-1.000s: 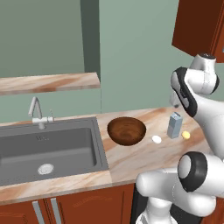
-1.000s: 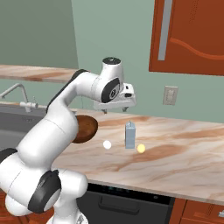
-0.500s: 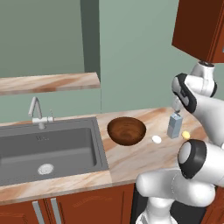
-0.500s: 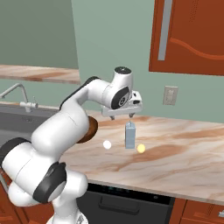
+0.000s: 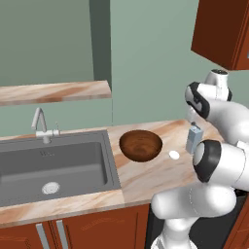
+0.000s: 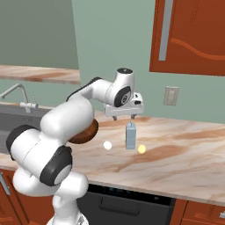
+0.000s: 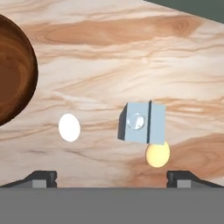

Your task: Gather the eggs and milk located in the vicinity of the sink area and place them right next to the bowl.

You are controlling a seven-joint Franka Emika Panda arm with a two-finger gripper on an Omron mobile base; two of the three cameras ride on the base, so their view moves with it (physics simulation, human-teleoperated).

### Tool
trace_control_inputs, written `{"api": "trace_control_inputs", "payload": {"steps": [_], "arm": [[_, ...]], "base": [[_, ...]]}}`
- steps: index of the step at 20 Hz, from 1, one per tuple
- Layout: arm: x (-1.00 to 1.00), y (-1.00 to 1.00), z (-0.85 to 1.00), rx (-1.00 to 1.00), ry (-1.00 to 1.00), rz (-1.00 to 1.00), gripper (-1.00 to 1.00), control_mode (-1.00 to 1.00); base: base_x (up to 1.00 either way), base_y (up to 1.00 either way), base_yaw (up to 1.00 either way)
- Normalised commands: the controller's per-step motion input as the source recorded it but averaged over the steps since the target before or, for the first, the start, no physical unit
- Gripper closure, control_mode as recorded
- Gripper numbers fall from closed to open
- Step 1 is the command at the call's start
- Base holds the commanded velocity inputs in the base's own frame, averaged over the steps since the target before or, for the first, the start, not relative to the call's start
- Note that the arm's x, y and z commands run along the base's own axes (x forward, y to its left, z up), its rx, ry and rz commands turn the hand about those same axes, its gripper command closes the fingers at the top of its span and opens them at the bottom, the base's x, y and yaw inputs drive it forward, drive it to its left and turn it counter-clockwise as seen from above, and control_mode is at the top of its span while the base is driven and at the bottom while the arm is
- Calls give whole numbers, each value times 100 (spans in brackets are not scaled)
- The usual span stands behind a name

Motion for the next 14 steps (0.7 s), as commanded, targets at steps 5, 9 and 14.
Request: {"api": "trace_control_inputs", "payload": {"steps": [5,9,14], "arm": [[34,-11,-30,0,4,-1,-100,-100],[23,-24,-18,-1,4,0,-100,-100],[11,-35,-1,-5,2,0,-100,-100]], "base": [[0,0,0],[0,0,0],[0,0,0]]}}
